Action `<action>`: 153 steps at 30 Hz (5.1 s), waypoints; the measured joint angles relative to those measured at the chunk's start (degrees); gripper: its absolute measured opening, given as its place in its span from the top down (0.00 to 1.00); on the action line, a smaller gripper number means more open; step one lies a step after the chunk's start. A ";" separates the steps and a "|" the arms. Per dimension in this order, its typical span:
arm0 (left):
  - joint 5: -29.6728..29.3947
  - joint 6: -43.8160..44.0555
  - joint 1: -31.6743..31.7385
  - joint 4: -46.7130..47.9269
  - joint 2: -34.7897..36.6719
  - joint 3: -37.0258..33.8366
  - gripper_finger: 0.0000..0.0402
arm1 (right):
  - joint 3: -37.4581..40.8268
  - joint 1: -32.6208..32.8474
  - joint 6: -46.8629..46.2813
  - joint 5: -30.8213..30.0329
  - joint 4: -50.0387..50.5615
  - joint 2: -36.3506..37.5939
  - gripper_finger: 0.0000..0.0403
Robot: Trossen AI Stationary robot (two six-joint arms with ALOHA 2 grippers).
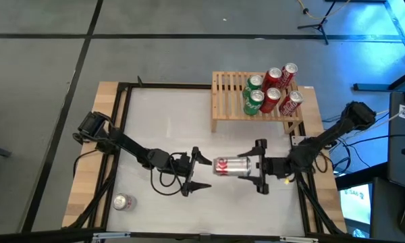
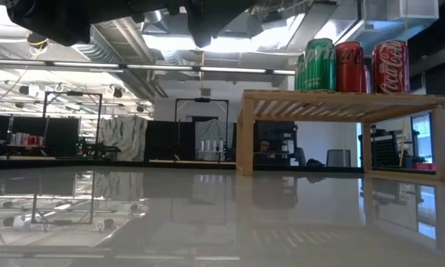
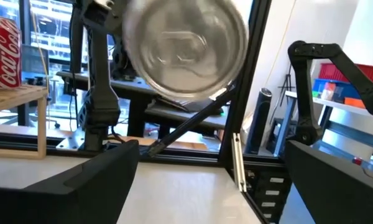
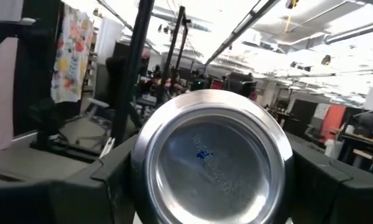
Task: Place canned beverage on shelf
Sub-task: Put the top silver soda can on the shelf
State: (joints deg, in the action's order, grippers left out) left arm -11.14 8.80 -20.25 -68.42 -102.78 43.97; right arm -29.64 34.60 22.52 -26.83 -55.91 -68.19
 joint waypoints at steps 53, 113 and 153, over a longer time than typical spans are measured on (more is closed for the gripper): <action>-9.88 -3.34 3.04 50.64 13.89 13.33 0.29 | -3.07 16.42 11.79 -32.14 1.81 -1.96 0.22; 9.31 3.13 9.28 139.49 -12.02 63.95 0.29 | -2.96 -1.49 -31.44 -5.99 32.15 -7.65 0.25; 7.14 -1.25 7.72 117.55 -12.04 55.76 0.29 | -2.96 -9.24 -28.26 2.16 16.34 -33.04 0.94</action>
State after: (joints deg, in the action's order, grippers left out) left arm -3.99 7.55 -12.53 49.13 -114.83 99.72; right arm -32.60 25.36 -5.73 -24.67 -39.57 -101.23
